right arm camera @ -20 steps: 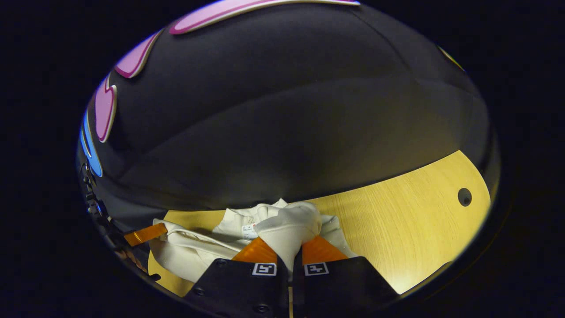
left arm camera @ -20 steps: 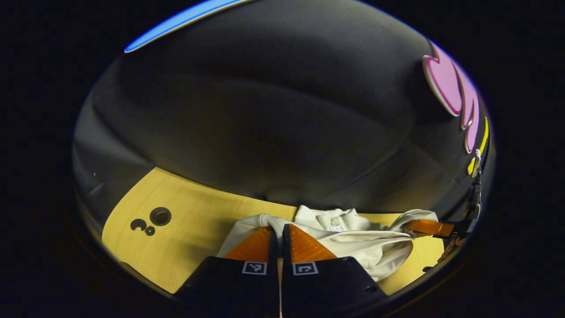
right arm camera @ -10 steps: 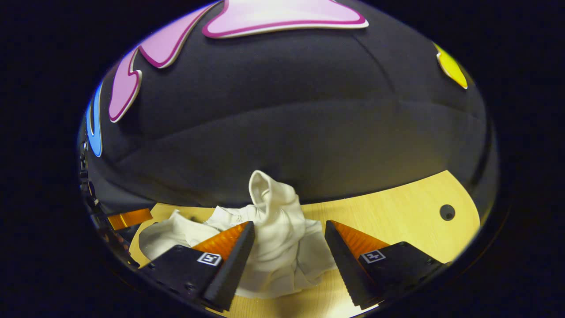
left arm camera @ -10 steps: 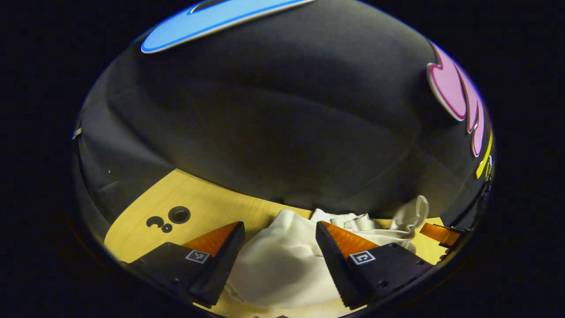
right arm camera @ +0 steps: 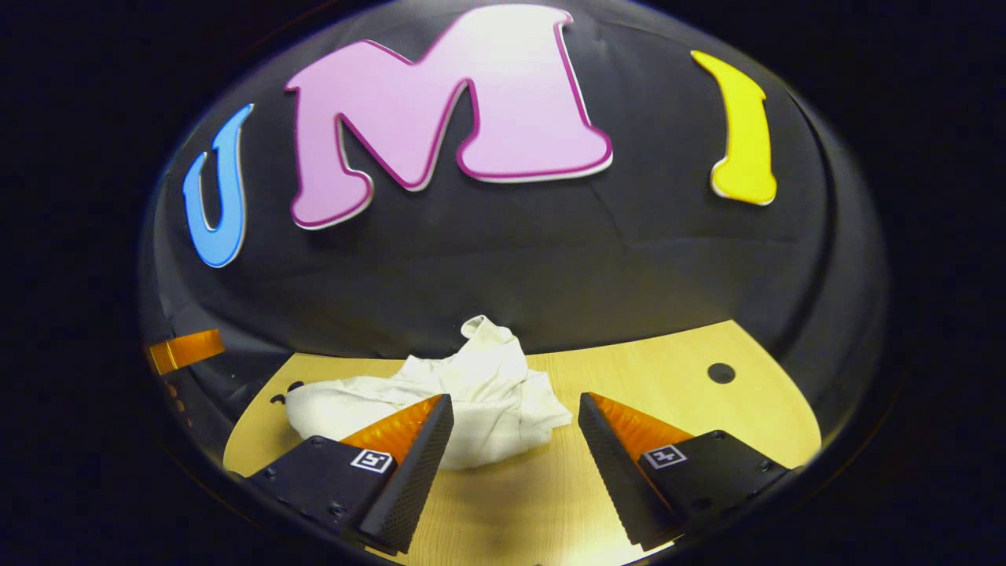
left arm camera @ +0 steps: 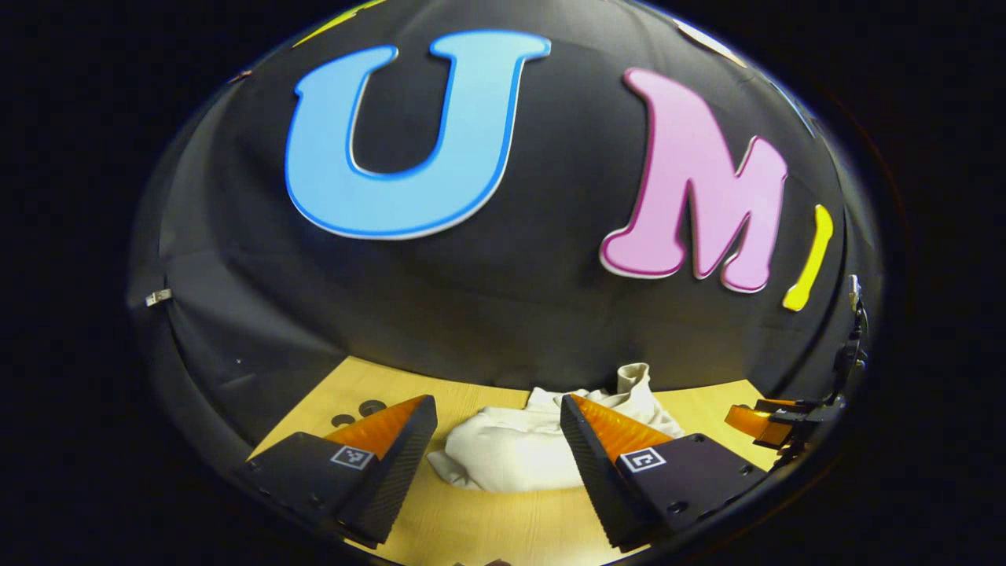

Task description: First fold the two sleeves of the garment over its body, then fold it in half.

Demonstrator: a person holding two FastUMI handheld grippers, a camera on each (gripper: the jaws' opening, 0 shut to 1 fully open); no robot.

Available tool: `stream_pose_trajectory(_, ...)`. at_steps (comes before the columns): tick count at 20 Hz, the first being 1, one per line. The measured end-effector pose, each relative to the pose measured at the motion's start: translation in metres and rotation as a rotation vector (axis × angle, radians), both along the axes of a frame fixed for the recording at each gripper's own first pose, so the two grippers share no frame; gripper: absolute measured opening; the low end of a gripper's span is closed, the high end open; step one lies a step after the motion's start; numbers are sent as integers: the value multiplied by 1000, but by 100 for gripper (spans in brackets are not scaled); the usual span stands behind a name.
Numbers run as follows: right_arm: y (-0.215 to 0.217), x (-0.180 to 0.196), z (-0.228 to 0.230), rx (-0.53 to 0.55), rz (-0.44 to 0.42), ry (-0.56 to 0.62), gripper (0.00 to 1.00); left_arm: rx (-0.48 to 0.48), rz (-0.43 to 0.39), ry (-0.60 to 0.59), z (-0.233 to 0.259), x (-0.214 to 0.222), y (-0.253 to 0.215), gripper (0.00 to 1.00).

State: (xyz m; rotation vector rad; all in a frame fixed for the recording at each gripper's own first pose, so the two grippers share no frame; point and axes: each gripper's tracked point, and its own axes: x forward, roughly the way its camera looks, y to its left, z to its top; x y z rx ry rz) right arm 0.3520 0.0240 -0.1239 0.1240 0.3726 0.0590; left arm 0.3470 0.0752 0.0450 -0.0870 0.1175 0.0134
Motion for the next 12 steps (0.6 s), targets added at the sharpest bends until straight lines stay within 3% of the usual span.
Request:
stream_pose_trajectory(7,-10,-103,83,-31,-44,-125,98,-3,-37,-109,34,-124,-3,98)
stream_pose_trajectory(12,-18,-184,106,-48,-77,-168,98,10,-69,-147,40,-207,-11,98)
